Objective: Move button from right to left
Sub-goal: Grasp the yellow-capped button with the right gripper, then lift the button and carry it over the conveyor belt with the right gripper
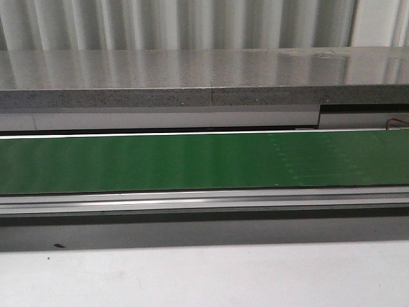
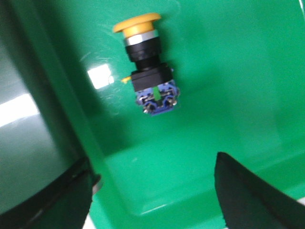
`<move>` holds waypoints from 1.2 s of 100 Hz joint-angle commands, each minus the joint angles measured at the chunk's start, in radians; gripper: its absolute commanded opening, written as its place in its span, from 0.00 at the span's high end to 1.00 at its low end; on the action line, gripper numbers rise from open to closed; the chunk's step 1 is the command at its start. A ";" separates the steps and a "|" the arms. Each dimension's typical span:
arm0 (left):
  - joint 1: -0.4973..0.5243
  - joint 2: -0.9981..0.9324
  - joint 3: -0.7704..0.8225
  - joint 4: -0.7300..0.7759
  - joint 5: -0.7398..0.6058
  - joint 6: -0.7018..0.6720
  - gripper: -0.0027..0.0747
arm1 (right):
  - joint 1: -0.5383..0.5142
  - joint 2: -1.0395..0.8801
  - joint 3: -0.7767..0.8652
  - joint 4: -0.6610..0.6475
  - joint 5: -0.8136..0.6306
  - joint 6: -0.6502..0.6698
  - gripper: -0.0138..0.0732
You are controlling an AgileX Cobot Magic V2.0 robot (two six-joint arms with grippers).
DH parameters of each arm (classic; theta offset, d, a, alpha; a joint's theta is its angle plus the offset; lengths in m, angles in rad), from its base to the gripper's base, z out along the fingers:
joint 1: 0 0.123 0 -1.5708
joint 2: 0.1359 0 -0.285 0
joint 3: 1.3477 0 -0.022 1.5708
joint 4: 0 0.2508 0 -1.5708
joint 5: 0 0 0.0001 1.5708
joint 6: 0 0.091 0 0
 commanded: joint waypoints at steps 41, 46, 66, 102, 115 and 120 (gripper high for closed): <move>-0.004 -0.030 0.040 -0.003 -0.078 -0.007 0.99 | -0.009 0.167 -0.118 -0.031 -0.026 -0.055 0.22; -0.004 -0.030 0.040 -0.003 -0.078 -0.007 0.99 | -0.009 0.182 -0.118 -0.031 -0.033 -0.056 0.22; -0.004 -0.030 0.040 -0.003 -0.078 -0.007 0.99 | -0.009 0.237 -0.118 -0.032 -0.058 -0.069 0.22; -0.004 -0.030 0.040 -0.003 -0.078 -0.007 0.99 | -0.009 0.261 -0.118 -0.032 -0.080 -0.071 0.67; -0.004 -0.030 0.040 -0.003 -0.078 -0.007 0.99 | -0.009 0.231 -0.118 -0.032 -0.065 -0.071 0.68; -0.004 -0.030 0.040 -0.003 -0.078 -0.007 0.99 | -0.009 0.208 -0.118 -0.032 -0.051 -0.071 0.68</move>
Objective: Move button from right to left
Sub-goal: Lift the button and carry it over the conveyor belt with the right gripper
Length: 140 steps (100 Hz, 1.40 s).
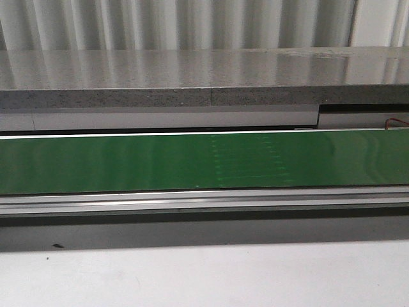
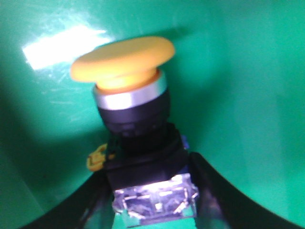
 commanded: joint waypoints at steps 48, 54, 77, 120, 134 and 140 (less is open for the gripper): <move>-0.004 -0.030 0.040 -0.003 -0.078 -0.007 0.99 | 0.117 -0.352 -0.028 0.019 0.123 0.001 0.68; -0.004 -0.030 0.040 -0.003 -0.078 -0.007 0.99 | 0.148 -0.351 -0.027 0.041 0.144 0.004 0.68; -0.004 -0.030 0.040 -0.003 -0.078 -0.007 0.99 | 0.240 -0.346 -0.025 0.114 0.157 0.008 0.68; -0.004 -0.030 0.040 -0.003 -0.078 -0.007 0.99 | 0.252 -0.284 -0.025 0.111 0.156 0.008 0.58; -0.004 -0.030 0.040 -0.003 -0.078 -0.007 0.99 | 0.252 -0.284 -0.025 0.111 0.154 0.008 0.37; -0.004 -0.030 0.040 -0.003 -0.078 -0.007 0.99 | 0.252 -0.284 -0.025 0.111 0.151 0.008 0.30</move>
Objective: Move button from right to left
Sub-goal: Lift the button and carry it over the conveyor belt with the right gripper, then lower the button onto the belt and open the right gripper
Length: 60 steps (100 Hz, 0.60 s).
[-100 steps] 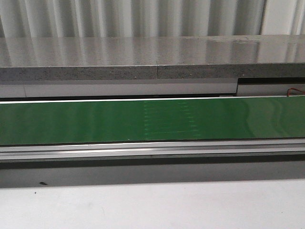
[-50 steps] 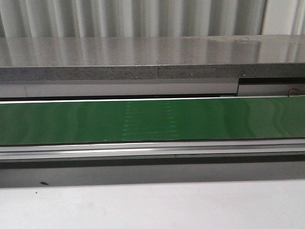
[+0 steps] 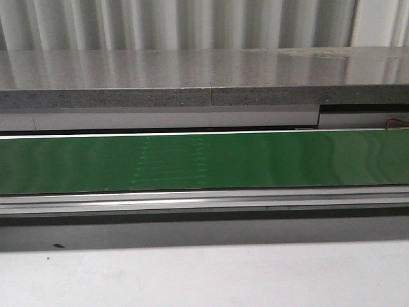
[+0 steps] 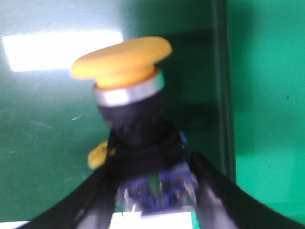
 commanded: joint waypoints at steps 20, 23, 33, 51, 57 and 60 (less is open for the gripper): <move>-0.004 -0.030 0.040 -0.003 -0.078 -0.007 0.99 | -0.001 -0.070 -0.025 0.013 -0.032 -0.006 0.26; -0.004 -0.030 0.040 -0.003 -0.078 -0.007 0.99 | -0.001 -0.078 -0.025 0.018 -0.032 -0.014 0.26; -0.004 -0.030 0.040 -0.003 -0.078 -0.007 0.99 | -0.001 -0.115 -0.025 0.045 -0.032 -0.061 0.26; -0.004 -0.030 0.040 -0.003 -0.078 -0.007 0.99 | 0.046 -0.207 0.007 0.053 -0.082 -0.102 0.40; -0.004 -0.030 0.040 -0.003 -0.078 -0.007 0.99 | 0.071 -0.237 0.033 0.048 -0.103 -0.102 0.54; -0.004 -0.030 0.040 -0.003 -0.078 -0.007 0.99 | 0.082 -0.252 0.047 0.043 -0.113 -0.102 0.61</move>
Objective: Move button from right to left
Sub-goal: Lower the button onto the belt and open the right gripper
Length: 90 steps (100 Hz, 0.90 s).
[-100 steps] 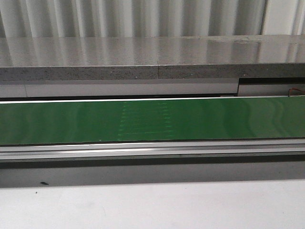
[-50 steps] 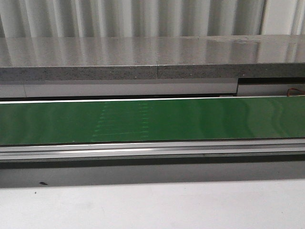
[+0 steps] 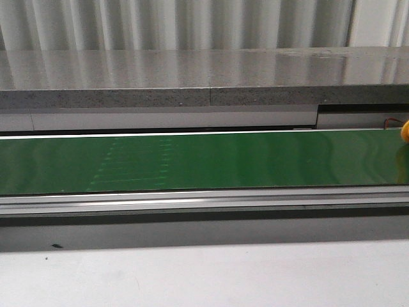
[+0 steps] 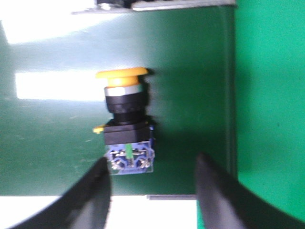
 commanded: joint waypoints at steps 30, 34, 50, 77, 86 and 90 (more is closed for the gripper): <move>-0.004 -0.030 0.040 -0.003 -0.078 -0.007 0.99 | 0.130 -0.248 0.148 -0.024 -0.155 -0.022 0.92; -0.004 -0.030 0.040 -0.003 -0.078 -0.007 0.99 | 0.137 -0.273 0.161 -0.027 -0.172 -0.022 0.92; -0.004 -0.030 0.040 -0.003 -0.078 -0.007 0.99 | 0.168 -0.386 0.236 -0.041 -0.235 -0.024 0.92; -0.004 -0.030 0.040 -0.003 -0.078 -0.007 0.99 | 0.193 -0.637 0.425 -0.041 -0.378 -0.024 0.92; -0.004 -0.030 0.040 -0.003 -0.078 -0.007 0.99 | 0.193 -0.731 0.501 -0.044 -0.418 -0.024 0.92; -0.004 -0.030 0.040 -0.003 -0.078 -0.007 0.99 | 0.193 -0.780 0.529 -0.044 -0.438 -0.024 0.92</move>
